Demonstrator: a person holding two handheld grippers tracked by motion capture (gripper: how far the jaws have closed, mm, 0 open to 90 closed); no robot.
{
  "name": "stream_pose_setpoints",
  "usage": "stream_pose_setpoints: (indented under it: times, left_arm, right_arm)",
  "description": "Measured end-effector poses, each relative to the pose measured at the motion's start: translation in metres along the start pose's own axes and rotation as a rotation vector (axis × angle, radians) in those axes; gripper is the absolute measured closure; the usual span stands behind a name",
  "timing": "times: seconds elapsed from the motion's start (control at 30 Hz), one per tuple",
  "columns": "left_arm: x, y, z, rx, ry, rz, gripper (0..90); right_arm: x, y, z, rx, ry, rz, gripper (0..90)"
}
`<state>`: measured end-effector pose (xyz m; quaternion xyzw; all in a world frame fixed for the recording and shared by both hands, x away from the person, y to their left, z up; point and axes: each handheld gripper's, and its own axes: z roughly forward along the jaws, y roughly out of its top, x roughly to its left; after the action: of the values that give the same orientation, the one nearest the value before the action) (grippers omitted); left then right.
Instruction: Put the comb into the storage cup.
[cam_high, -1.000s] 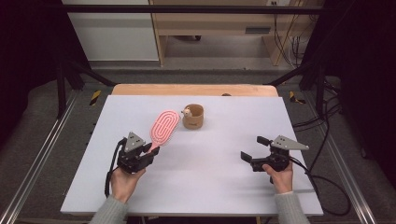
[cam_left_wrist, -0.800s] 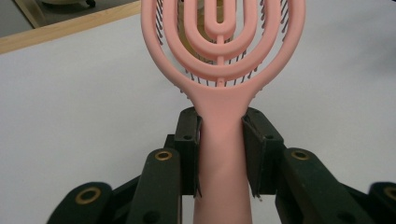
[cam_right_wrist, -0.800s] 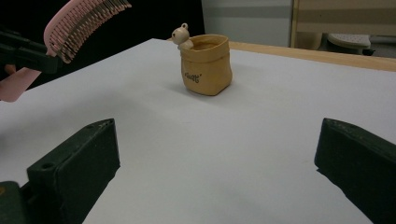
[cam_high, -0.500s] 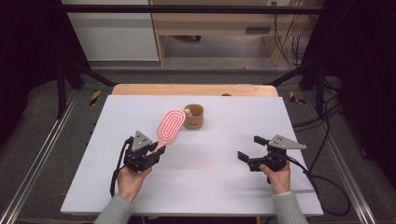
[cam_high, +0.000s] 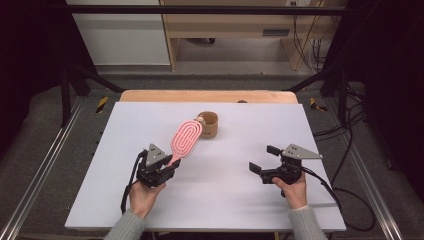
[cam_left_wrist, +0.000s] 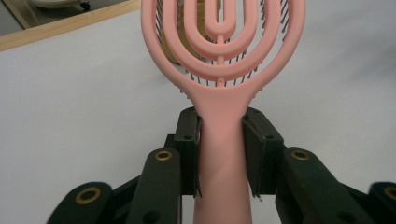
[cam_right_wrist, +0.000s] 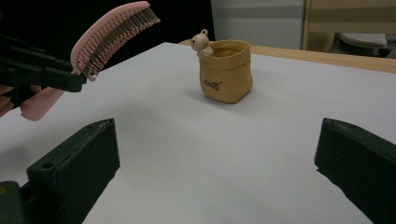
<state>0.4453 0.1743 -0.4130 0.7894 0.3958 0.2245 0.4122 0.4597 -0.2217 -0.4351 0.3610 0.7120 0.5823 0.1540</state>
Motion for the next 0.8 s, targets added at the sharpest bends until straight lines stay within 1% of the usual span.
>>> stream_pose_setpoints:
  times: [0.43, 0.8]
  left_arm:
    - [-0.013, 0.000, 0.005, -0.006, -0.011, 0.015, 69.0]
    - [-0.023, -0.001, 0.012, -0.003, -0.019, 0.026, 69.0]
  right_arm:
    - [0.007, 0.001, 0.008, 0.004, 0.006, 0.019, 0.4]
    - [0.011, 0.003, 0.012, 0.008, 0.008, 0.022, 0.4]
